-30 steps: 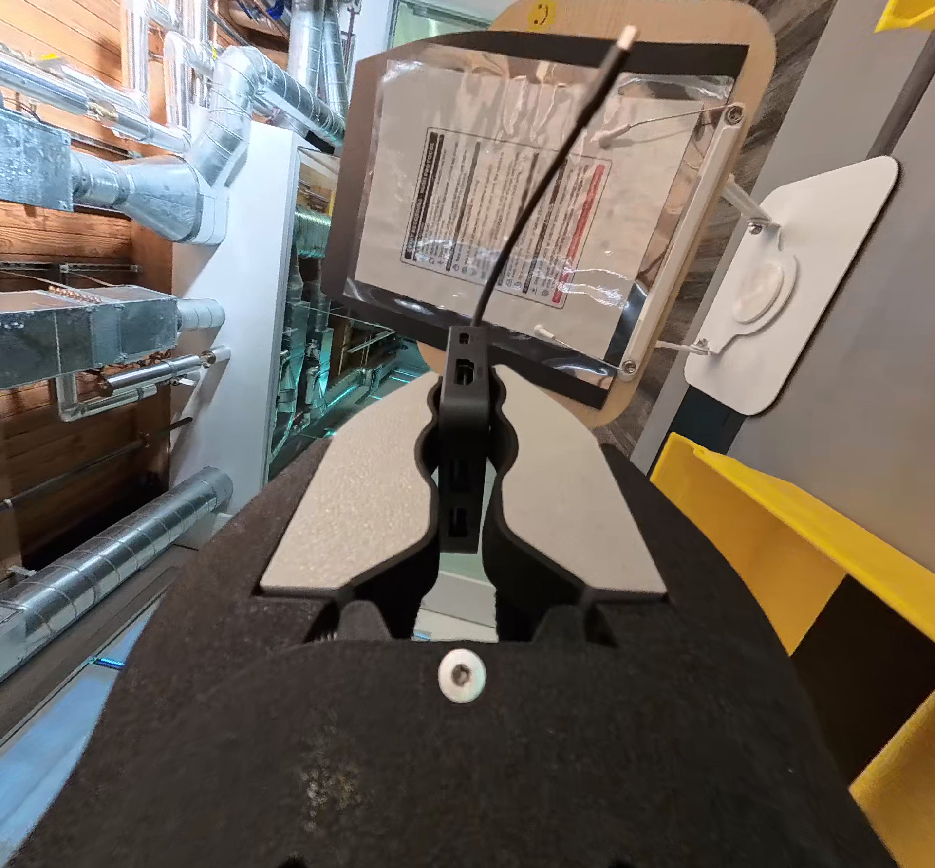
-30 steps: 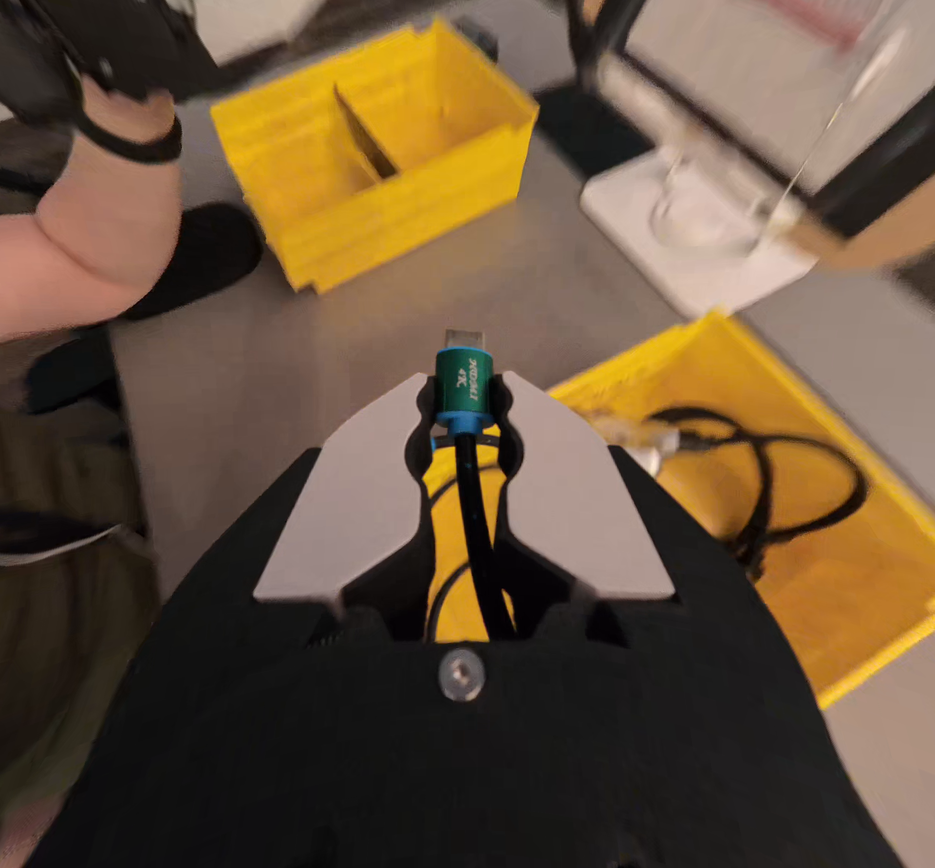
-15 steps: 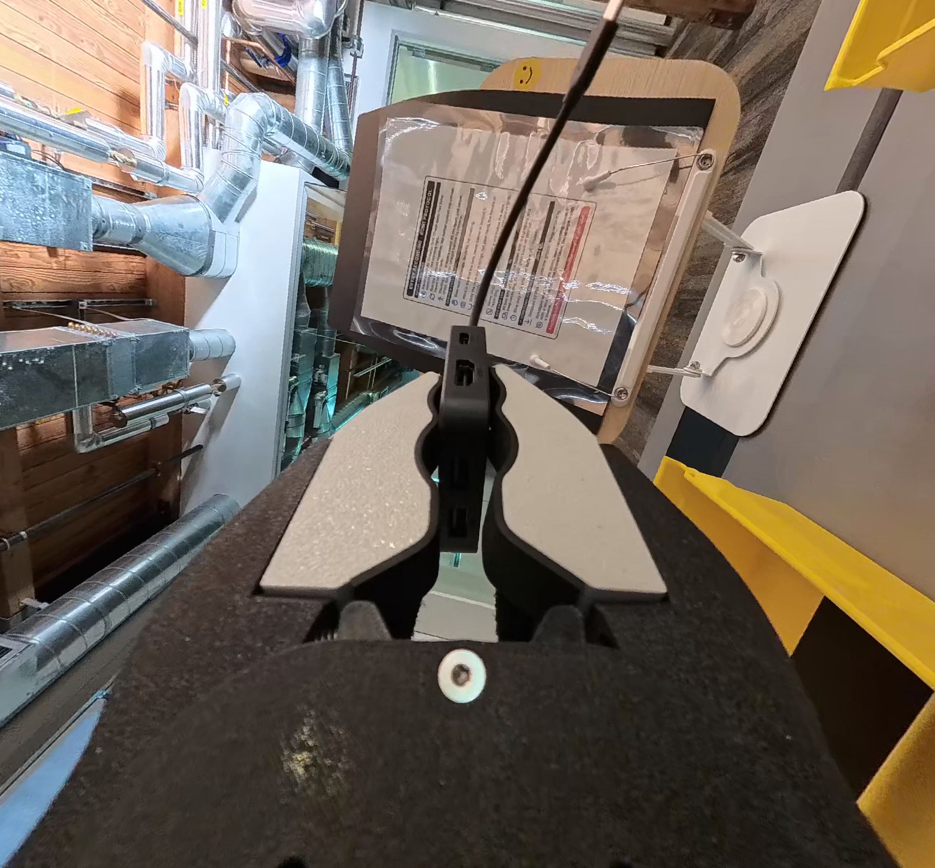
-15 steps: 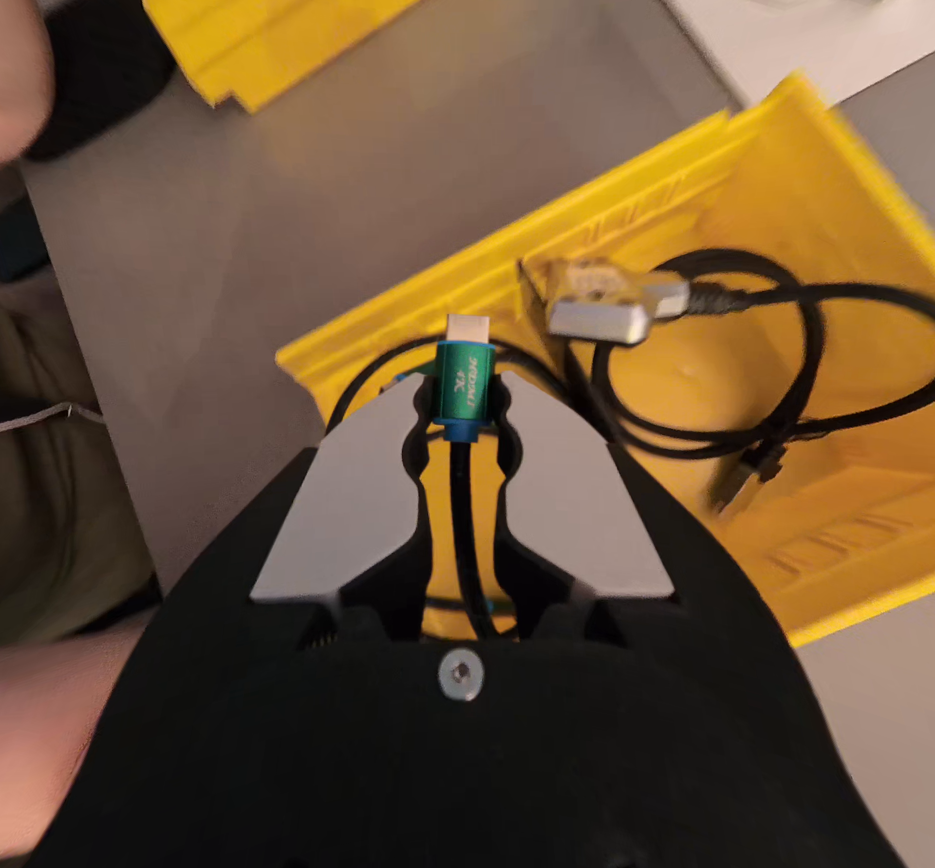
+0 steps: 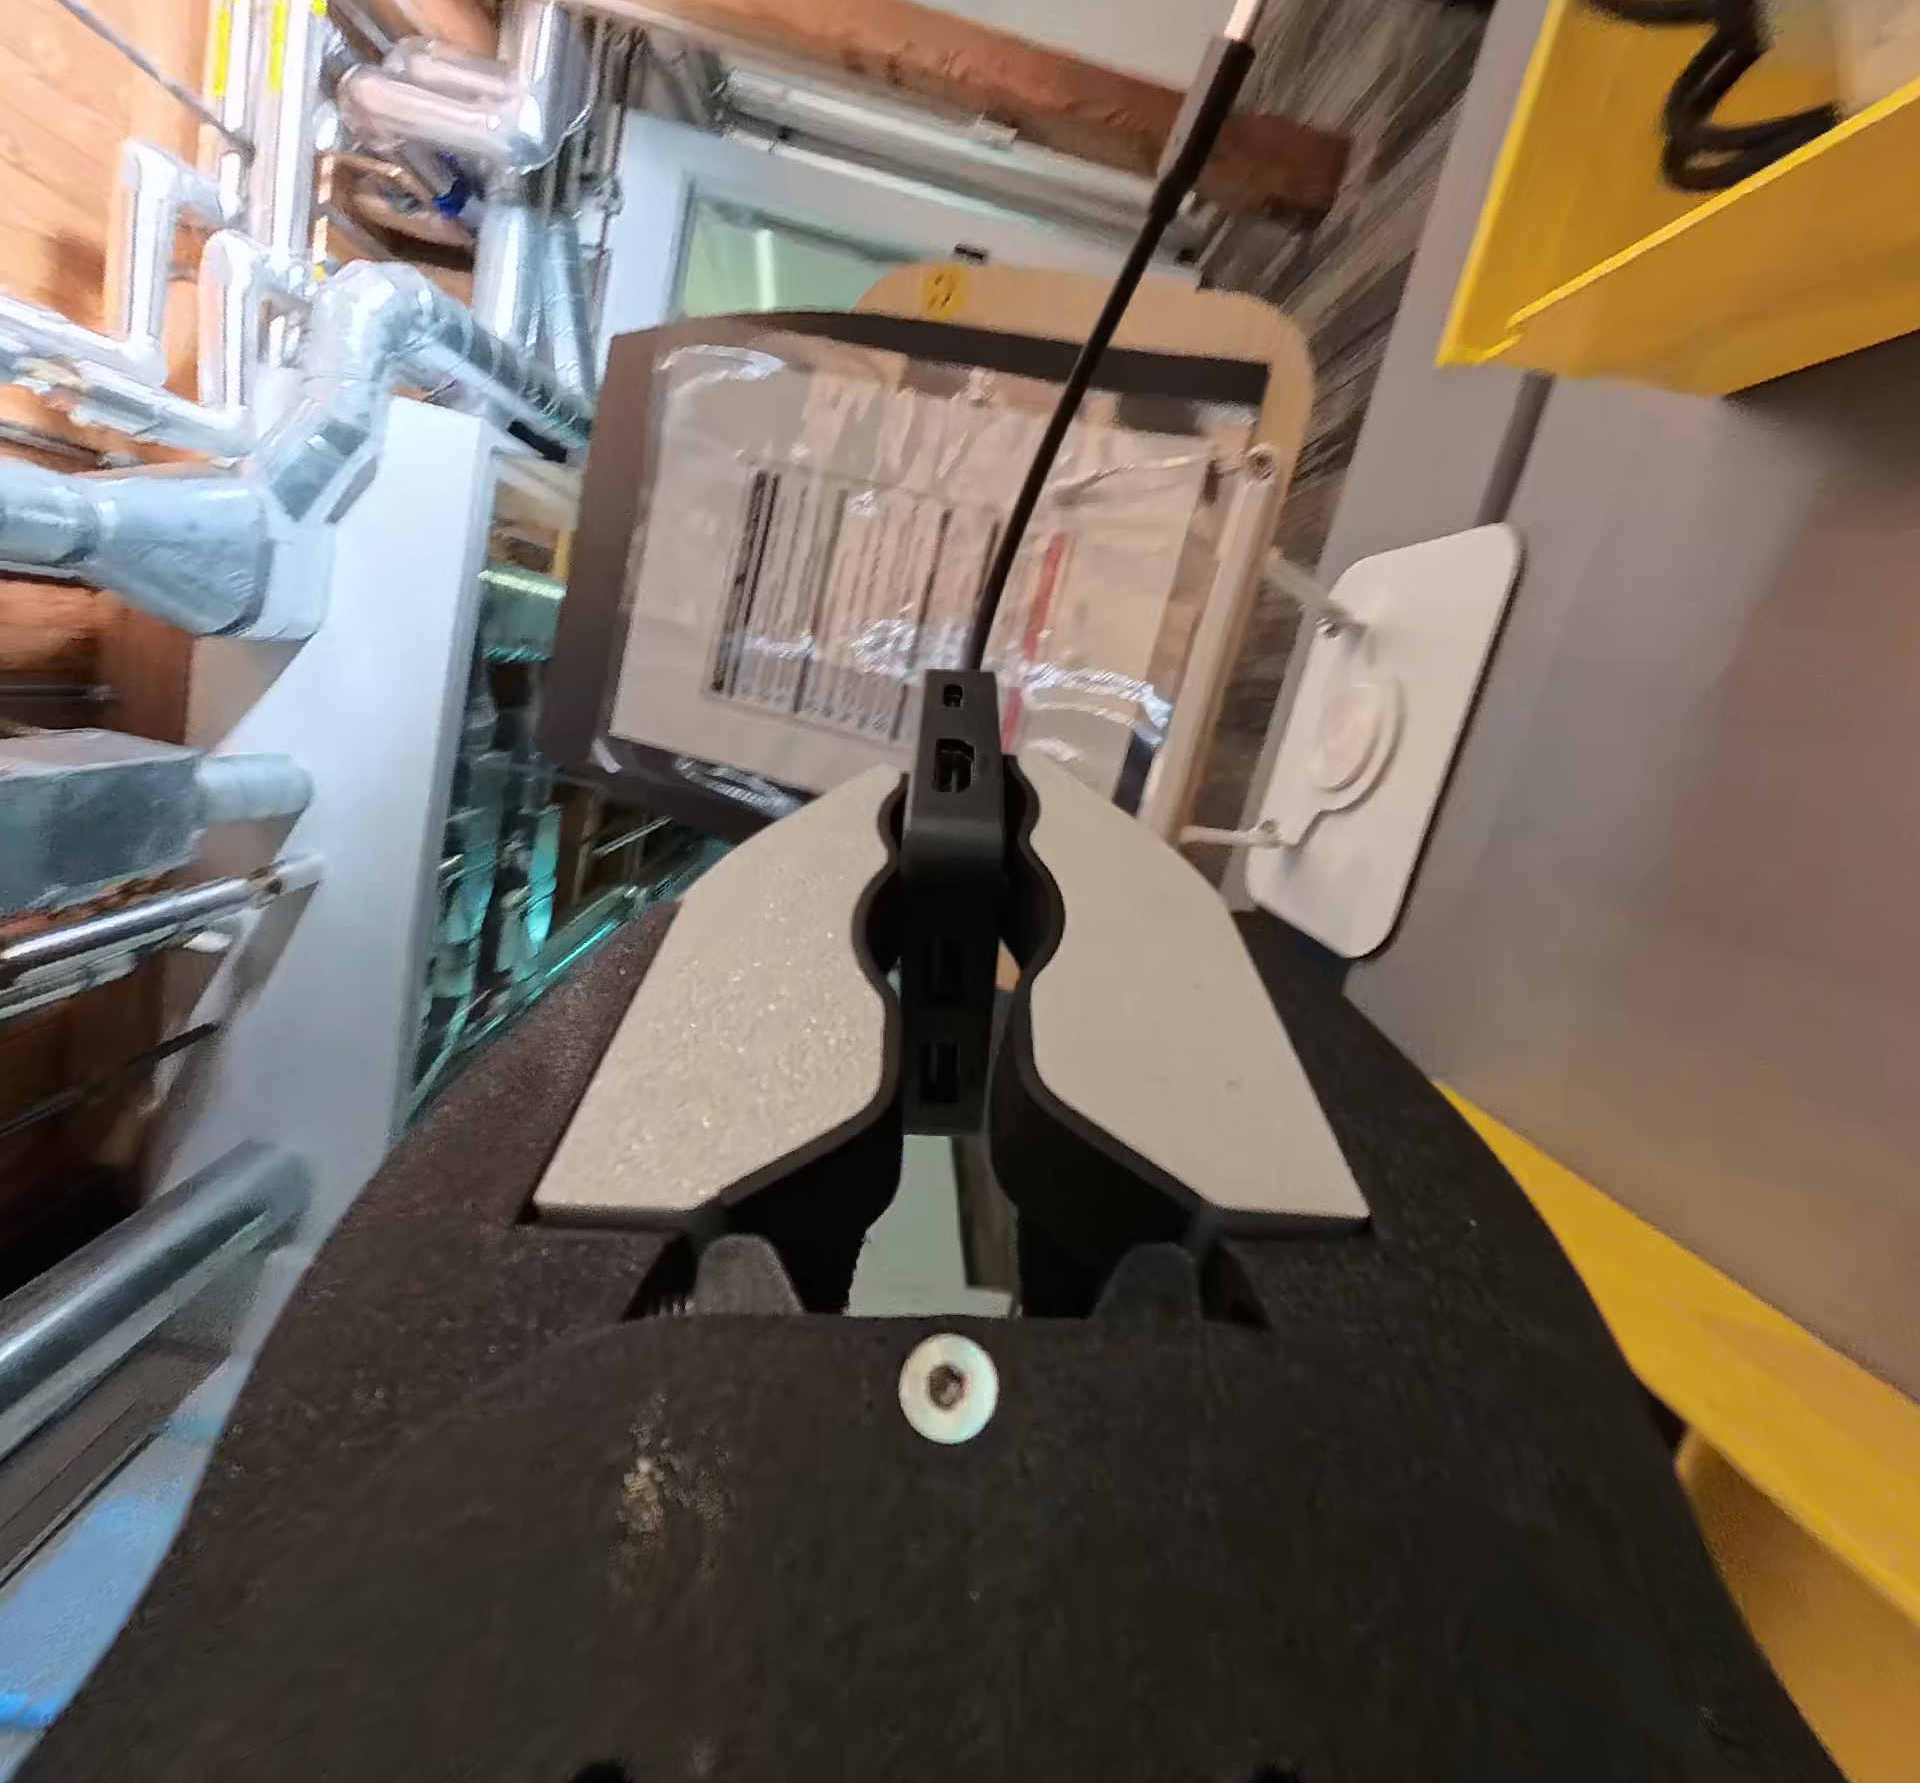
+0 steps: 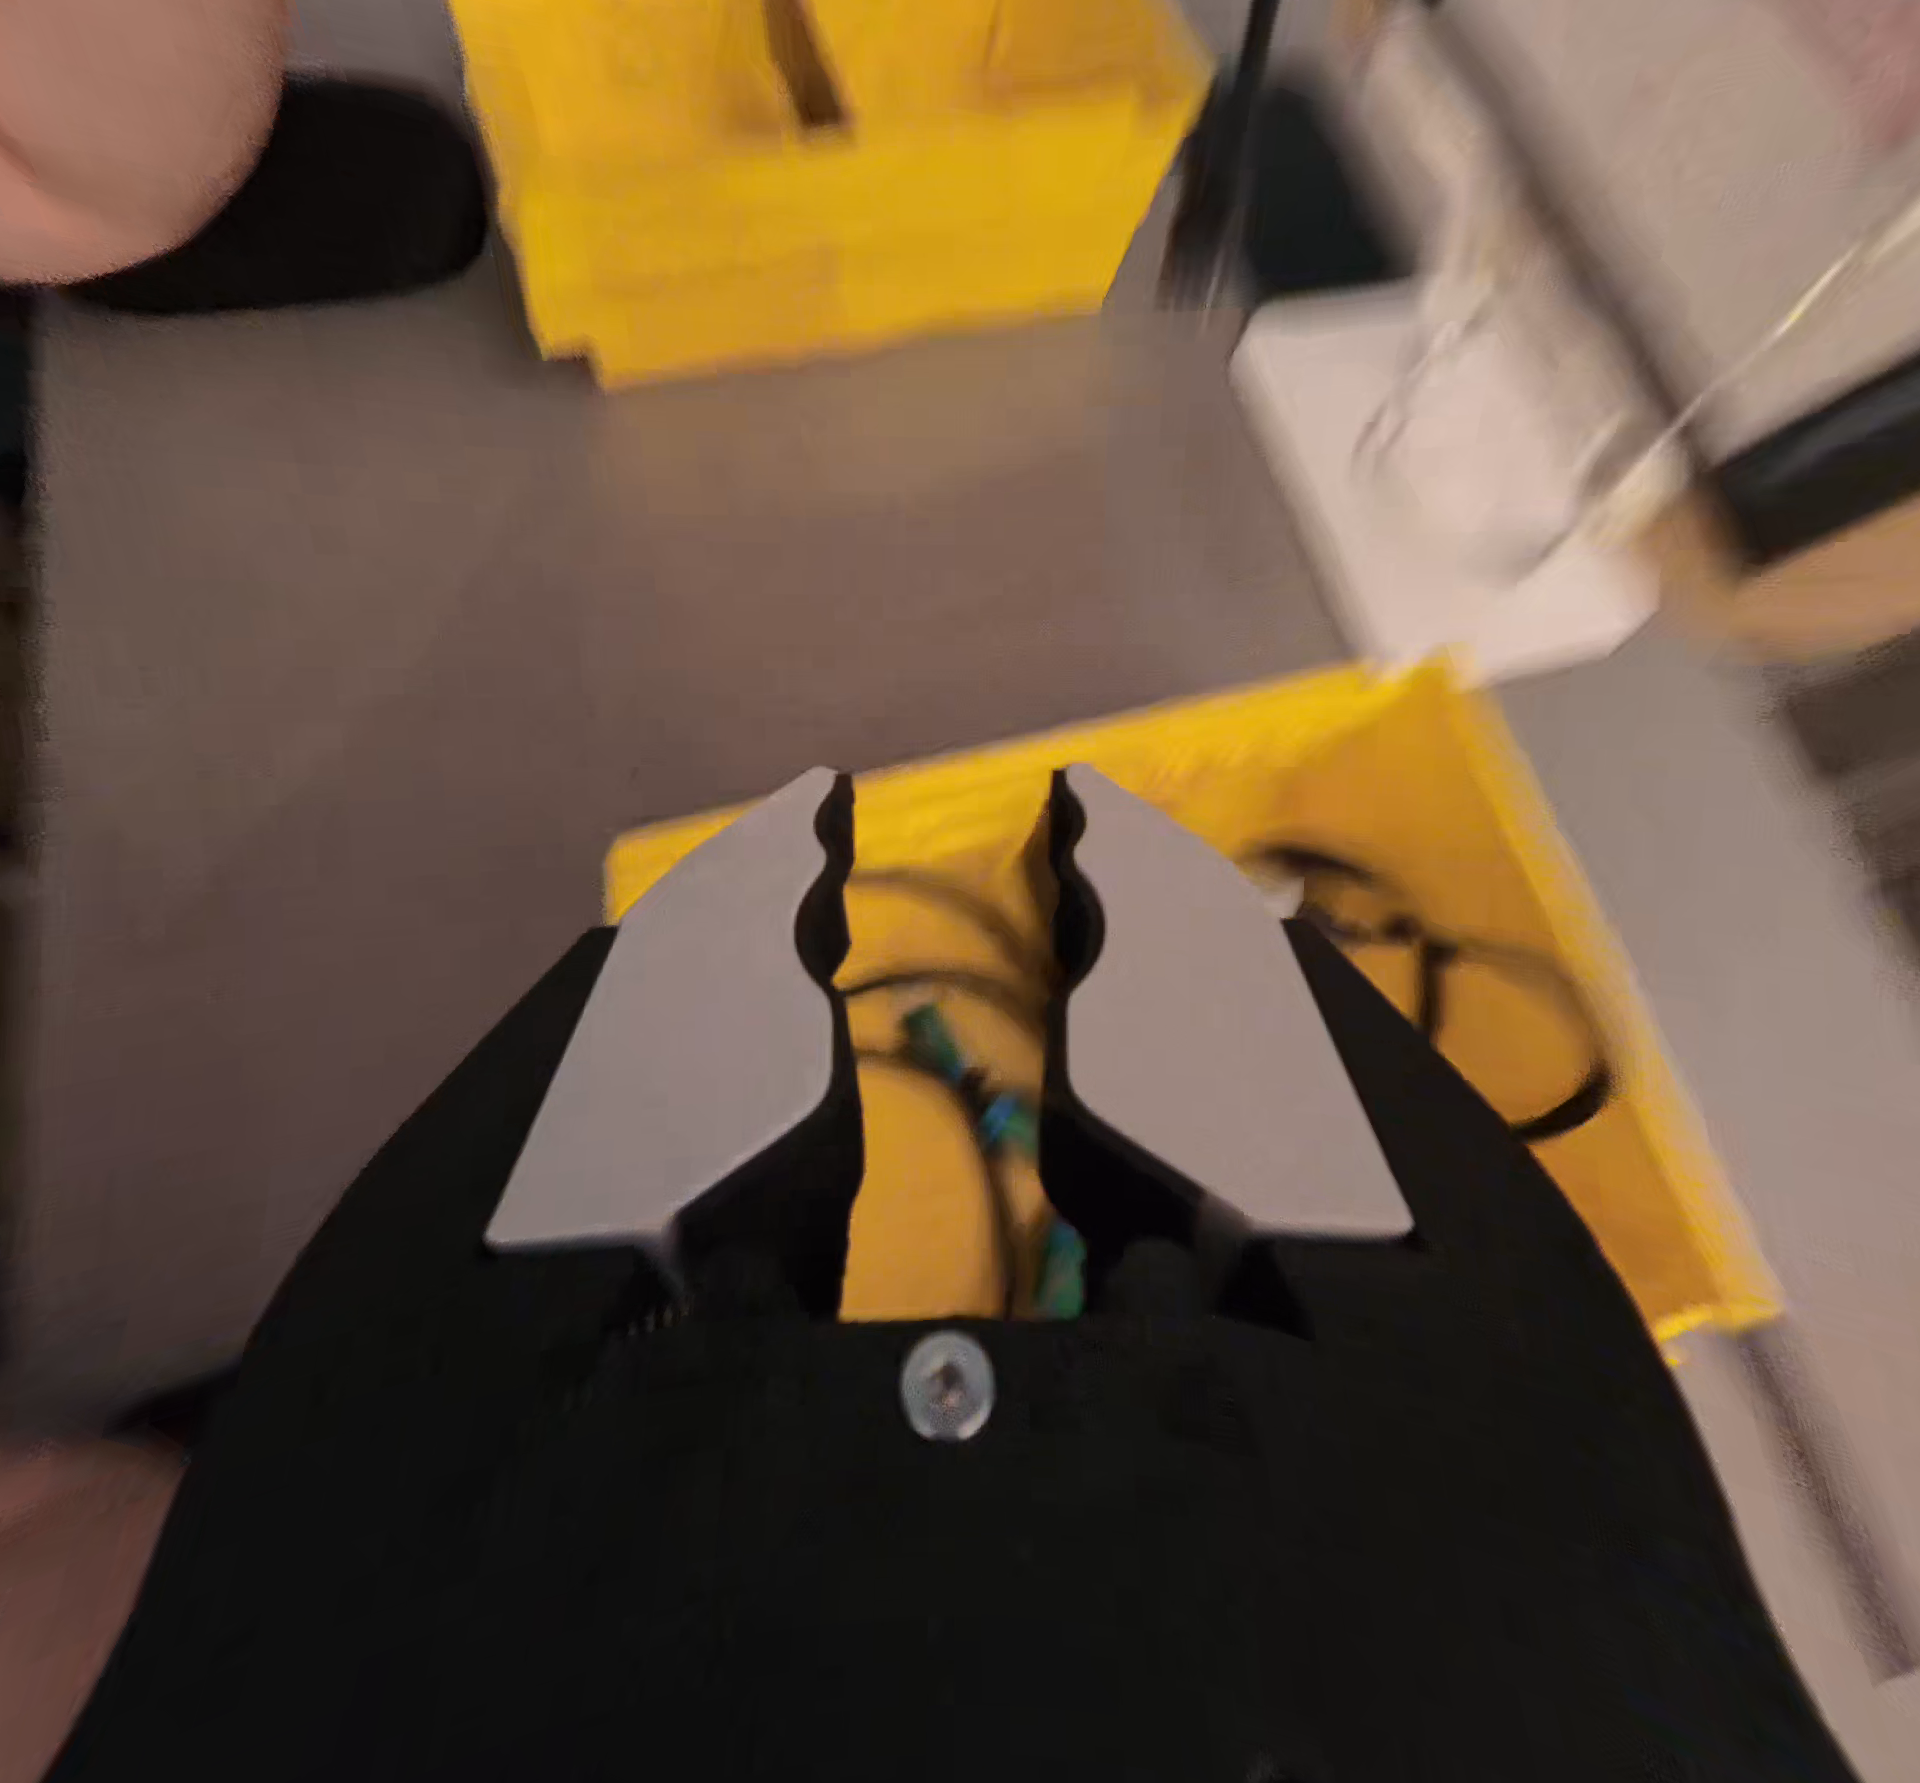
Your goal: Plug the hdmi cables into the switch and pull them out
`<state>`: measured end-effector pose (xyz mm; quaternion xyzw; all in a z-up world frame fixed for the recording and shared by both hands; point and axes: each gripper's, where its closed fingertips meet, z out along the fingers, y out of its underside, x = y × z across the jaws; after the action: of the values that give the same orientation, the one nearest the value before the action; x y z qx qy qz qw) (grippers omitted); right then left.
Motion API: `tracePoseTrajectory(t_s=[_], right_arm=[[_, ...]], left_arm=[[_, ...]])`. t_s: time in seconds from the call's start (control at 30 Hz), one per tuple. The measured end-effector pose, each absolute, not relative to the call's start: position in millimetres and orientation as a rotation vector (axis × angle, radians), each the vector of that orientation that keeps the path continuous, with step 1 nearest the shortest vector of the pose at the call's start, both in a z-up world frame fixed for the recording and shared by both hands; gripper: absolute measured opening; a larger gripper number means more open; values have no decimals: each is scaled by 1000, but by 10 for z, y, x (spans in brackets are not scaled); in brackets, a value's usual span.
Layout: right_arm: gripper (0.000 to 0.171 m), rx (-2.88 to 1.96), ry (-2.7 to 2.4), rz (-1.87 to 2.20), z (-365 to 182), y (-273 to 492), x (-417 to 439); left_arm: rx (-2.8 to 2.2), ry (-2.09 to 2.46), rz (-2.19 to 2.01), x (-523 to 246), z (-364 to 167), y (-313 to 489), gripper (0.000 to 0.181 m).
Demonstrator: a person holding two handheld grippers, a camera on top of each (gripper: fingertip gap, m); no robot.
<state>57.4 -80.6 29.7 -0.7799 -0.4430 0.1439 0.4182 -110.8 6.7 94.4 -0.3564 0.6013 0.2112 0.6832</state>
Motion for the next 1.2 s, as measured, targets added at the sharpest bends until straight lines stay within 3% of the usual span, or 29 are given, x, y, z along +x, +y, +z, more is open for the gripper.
tracePoseTrajectory(t_s=[0.17, 0.37, 0.5, 0.77, 0.97, 1.13, 1.2], right_arm=[[45, -1355, -1214, -23, 978, -741, -261], [29, -1071, -1433, -575, 699, -657, -815], [27, -1079, -1435, -637, 659, -579, -742], [16, -1082, -1456, -610, 673, -629, -666], [15, -1307, -1253, -684, 917, -483, 83], [15, -1681, -1084, -9, 542, -372, 762], [15, -1707, -986, 55, 440, -223, 1022]], left_arm=[[-777, 1452, 379, -928, 764, -102, 14], [-705, 1516, 410, -731, 625, -329, 14], [-627, 1538, 344, -651, 631, -533, 14], [-606, 1553, 177, -597, 655, -737, 17], [-695, 1396, 256, -822, 957, -485, 43], [-741, 1351, 304, -1054, 1104, -315, 38], [-760, 1360, 329, -1091, 1086, -261, 38]])
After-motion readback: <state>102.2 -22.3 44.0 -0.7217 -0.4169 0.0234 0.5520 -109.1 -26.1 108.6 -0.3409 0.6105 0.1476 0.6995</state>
